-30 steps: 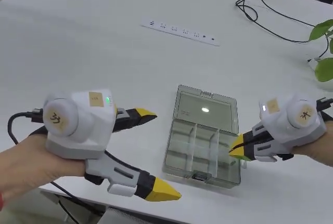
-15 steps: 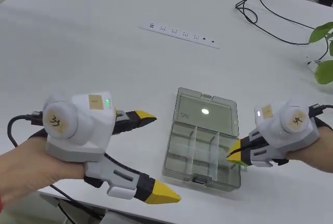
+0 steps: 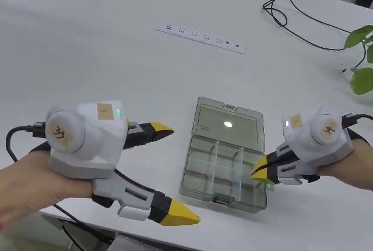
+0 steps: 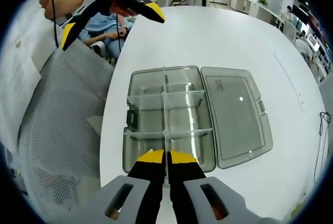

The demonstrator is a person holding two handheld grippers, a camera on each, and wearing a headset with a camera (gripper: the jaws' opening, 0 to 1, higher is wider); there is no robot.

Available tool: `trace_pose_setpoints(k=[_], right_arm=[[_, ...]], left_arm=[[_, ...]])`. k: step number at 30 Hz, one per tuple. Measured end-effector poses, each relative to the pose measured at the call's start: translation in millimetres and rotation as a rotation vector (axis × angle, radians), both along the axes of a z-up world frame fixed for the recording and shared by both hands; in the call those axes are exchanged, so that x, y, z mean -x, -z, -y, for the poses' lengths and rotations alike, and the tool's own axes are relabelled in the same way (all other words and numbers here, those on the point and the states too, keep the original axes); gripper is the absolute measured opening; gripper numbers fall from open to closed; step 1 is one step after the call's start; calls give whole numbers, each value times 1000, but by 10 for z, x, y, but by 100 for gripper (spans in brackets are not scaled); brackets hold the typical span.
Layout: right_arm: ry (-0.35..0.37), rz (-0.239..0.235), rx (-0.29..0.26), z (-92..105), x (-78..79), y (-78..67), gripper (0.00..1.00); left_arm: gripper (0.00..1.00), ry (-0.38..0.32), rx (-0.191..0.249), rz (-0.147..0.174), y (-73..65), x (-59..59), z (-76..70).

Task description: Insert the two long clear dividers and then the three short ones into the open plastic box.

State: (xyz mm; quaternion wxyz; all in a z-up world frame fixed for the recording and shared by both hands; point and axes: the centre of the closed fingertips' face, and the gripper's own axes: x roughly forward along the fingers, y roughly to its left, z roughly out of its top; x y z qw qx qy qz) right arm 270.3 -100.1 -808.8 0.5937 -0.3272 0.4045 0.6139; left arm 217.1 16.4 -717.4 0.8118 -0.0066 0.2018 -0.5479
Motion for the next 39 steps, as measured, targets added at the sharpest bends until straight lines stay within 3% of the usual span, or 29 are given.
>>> trace_pose_setpoints(k=[13, 26, 30, 39], right_arm=[[-24, 4, 14, -5, 7, 7, 3], [-71, 73, 41, -10, 16, 56, 2], [-90, 95, 72, -8, 11, 105, 2], [-70, 98, 68, 0, 13, 107, 2]], left_arm=[[98, -10, 17, 6, -34, -9, 10], [99, -9, 11, 1, -20, -8, 15], [99, -6, 8, 2, -26, -11, 23], [99, -7, 1, -1, -22, -8, 16]])
